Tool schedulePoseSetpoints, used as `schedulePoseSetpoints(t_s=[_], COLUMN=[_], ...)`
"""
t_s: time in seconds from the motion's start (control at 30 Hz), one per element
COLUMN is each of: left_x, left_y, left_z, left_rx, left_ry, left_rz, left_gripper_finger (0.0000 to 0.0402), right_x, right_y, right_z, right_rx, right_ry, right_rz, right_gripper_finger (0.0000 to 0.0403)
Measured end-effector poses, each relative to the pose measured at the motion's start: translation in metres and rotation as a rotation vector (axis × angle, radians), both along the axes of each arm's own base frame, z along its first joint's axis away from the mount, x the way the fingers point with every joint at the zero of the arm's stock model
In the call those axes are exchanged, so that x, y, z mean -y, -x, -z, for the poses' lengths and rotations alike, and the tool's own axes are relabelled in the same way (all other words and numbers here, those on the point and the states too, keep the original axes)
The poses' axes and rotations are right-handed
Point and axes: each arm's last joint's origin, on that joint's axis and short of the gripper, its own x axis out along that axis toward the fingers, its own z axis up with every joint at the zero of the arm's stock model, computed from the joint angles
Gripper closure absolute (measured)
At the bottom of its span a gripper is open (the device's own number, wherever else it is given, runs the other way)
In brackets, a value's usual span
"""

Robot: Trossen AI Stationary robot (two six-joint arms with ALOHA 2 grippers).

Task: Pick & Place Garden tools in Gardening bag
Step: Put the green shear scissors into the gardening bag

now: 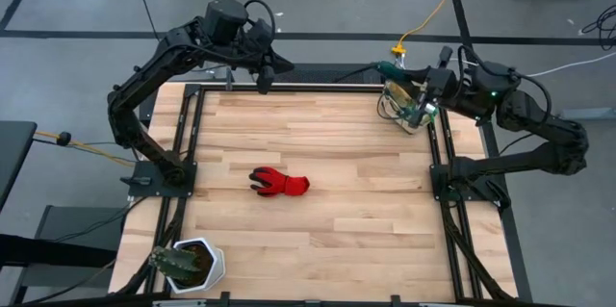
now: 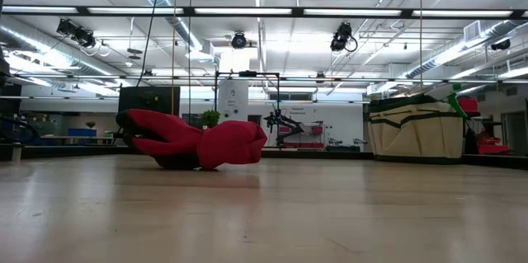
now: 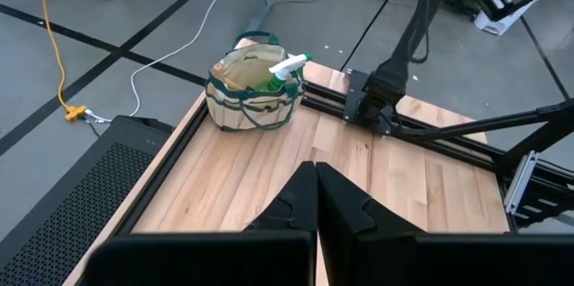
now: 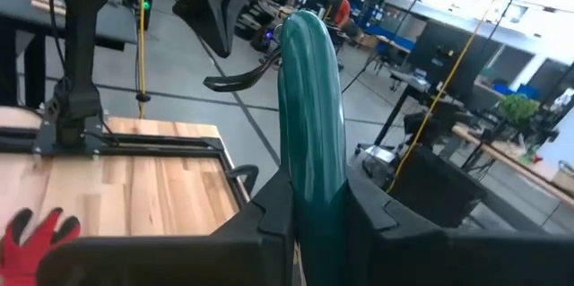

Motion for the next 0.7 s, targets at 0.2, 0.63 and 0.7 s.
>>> schedulePoseSetpoints(t_s=[0.2,0.63,0.7], left_x=[0.0,0.0,0.0], left_y=[0.0,0.0,0.0], left_z=[0.0,0.0,0.0], left_rx=[0.0,-0.002,-0.002], left_ry=[0.001,-0.004,-0.005], left_rz=[0.0,0.003,0.003], left_gripper_finger=[0.0401,0.0401,0.0401], right_x=[-0.001,-0.006,-0.007], right_y=[0.01,0.046,0.051], right_z=[0.002,0.005,0.007], right_rx=[0.003,-0.032,-0.041], right_ry=[-0.06,-0.087,-0.095], right_rz=[0.024,0.102,0.109], right_gripper_finger=[0.035,0.035,0.035])
